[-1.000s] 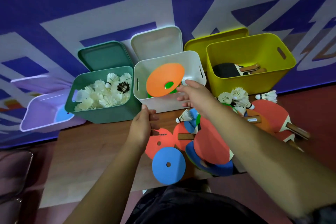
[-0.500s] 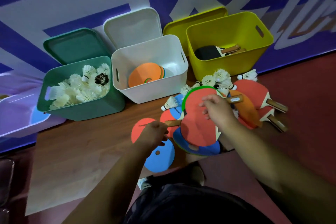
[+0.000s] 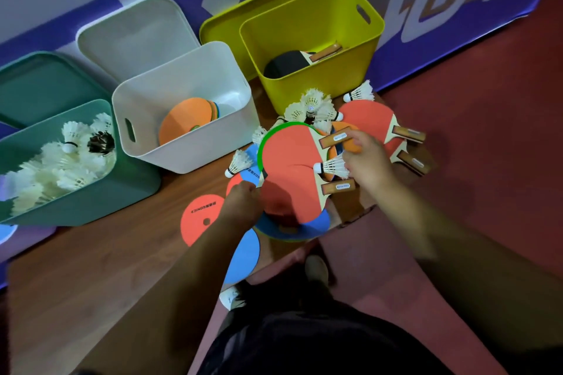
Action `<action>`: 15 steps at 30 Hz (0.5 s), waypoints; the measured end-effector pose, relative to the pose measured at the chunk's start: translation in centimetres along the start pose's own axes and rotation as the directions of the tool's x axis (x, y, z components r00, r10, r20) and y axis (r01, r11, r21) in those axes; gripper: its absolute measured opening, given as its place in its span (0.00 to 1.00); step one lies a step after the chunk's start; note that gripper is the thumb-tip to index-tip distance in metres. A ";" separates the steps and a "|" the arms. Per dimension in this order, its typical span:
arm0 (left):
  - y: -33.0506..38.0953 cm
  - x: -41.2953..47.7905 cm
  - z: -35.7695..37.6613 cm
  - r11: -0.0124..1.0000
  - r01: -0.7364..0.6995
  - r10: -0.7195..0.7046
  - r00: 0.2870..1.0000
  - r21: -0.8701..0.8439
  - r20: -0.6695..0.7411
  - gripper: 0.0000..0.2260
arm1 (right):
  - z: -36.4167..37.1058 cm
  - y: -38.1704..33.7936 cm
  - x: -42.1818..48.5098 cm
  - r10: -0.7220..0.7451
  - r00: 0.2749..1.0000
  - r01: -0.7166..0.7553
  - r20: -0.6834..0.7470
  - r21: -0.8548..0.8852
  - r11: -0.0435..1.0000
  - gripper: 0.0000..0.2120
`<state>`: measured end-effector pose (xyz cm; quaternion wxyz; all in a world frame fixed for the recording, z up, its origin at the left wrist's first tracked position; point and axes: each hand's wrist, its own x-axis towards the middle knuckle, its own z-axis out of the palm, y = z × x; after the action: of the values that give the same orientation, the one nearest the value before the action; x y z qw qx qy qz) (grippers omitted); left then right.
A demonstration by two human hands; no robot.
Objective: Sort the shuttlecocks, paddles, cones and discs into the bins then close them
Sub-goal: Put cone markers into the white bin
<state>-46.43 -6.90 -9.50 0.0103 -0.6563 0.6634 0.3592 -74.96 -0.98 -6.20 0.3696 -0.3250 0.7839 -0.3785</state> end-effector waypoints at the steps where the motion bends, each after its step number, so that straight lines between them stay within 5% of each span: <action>1: -0.3 0.2 0.2 1.000 -0.002 0.002 1.000 0.027 0.007 0.08 | -0.1 0.0 0.1 -0.011 1.000 0.012 0.007 -0.028 1.000 0.22; 4: -1.0 0.8 0.8 0.990 -0.017 0.014 1.000 0.140 0.024 0.05 | -0.2 0.4 0.5 -0.027 0.999 0.033 0.037 -0.151 0.988 0.26; 9: -1.3 2.0 1.7 0.941 -0.023 0.024 1.000 0.336 0.001 0.13 | 0.1 1.3 0.0 -0.041 0.992 0.076 0.117 -0.313 0.947 0.32; 15: -1.3 2.5 2.2 0.868 0.034 -0.033 0.999 0.495 -0.010 0.19 | 1.0 2.1 -0.8 -0.065 0.992 0.092 0.106 -0.277 0.956 0.19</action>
<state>-46.60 -7.81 -12.93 0.1837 -0.6435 0.7218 0.1769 -74.21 0.36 -8.14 0.3417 -0.4228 0.7976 -0.2614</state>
